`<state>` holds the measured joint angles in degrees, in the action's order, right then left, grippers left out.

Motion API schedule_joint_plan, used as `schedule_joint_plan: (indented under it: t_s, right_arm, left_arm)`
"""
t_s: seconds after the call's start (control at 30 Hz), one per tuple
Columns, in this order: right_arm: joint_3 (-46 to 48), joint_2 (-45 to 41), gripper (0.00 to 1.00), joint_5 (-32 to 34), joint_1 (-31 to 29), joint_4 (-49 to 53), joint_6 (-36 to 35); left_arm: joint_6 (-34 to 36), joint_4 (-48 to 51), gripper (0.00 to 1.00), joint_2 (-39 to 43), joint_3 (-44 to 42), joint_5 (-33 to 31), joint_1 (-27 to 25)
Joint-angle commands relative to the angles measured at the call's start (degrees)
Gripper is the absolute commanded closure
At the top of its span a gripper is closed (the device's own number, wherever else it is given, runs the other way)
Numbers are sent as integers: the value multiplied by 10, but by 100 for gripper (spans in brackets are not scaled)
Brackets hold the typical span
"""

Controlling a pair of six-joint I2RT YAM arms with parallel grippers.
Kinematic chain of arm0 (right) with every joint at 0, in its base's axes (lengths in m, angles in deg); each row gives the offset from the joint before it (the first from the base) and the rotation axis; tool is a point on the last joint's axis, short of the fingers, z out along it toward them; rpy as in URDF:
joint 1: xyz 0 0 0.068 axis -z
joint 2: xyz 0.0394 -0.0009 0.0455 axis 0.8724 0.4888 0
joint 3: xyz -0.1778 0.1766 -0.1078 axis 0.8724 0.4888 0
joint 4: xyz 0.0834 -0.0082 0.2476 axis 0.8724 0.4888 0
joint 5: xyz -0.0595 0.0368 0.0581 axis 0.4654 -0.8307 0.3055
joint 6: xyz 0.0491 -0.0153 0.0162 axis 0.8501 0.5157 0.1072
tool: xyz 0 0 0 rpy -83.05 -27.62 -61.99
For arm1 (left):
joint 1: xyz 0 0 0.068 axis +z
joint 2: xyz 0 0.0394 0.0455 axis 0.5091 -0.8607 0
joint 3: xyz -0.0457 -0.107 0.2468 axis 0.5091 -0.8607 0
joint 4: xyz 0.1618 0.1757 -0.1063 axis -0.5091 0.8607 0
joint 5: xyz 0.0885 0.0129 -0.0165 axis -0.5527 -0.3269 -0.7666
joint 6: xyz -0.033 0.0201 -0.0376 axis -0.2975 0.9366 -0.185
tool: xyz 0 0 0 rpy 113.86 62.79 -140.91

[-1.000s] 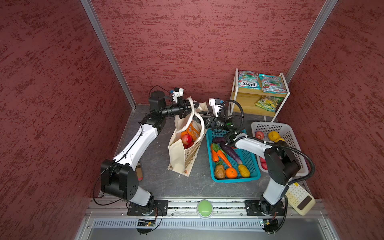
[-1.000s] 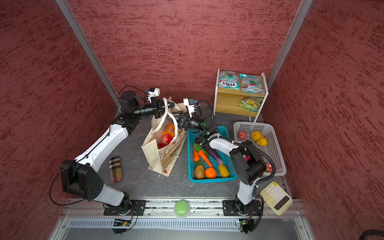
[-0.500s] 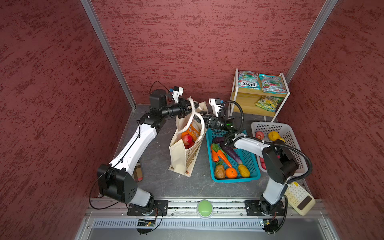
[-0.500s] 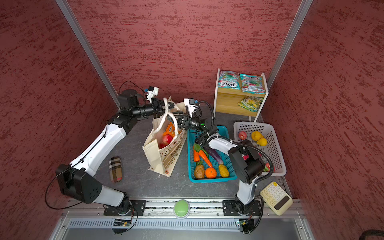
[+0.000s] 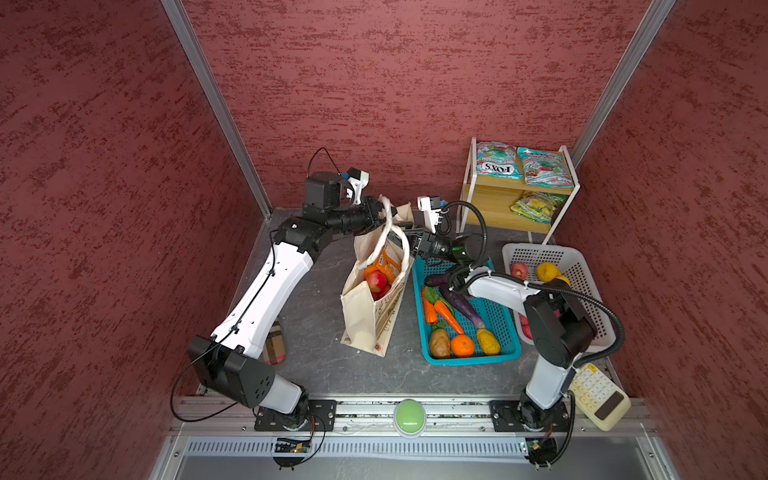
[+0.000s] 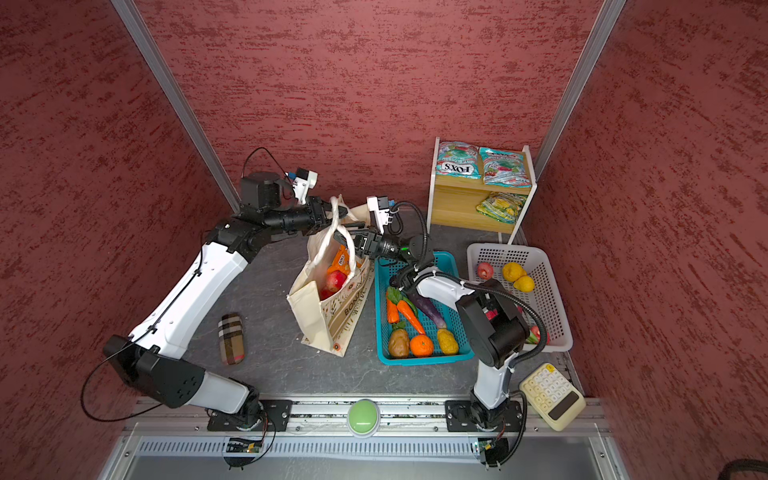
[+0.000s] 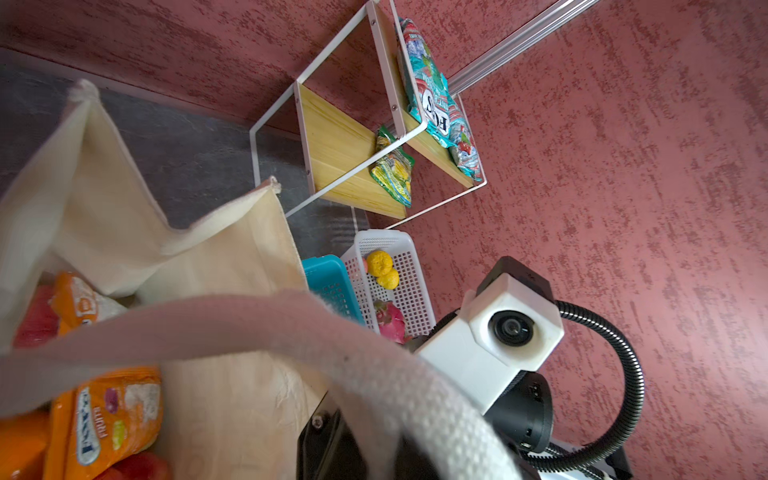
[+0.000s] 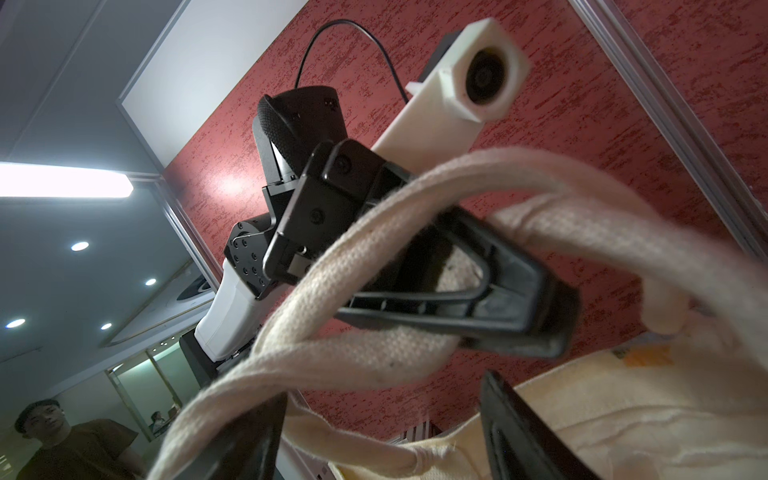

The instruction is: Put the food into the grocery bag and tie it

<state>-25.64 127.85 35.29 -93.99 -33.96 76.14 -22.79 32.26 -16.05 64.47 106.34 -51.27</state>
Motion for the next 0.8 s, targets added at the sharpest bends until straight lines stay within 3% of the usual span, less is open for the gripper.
schedule_joint_plan:
  t_s: [0.0,0.53,0.77]
  right_arm:
    - [-46,-43,25,15,-6,-106,18]
    - [-63,-39,26,2,-17,-88,19]
    - [-73,-45,37,-1,-20,-87,21]
  left_arm:
    - [81,100,95,-24,1,-101,-1]
    - [155,119,95,-35,-36,-235,-29]
    - [165,109,97,-30,-57,-267,-26]
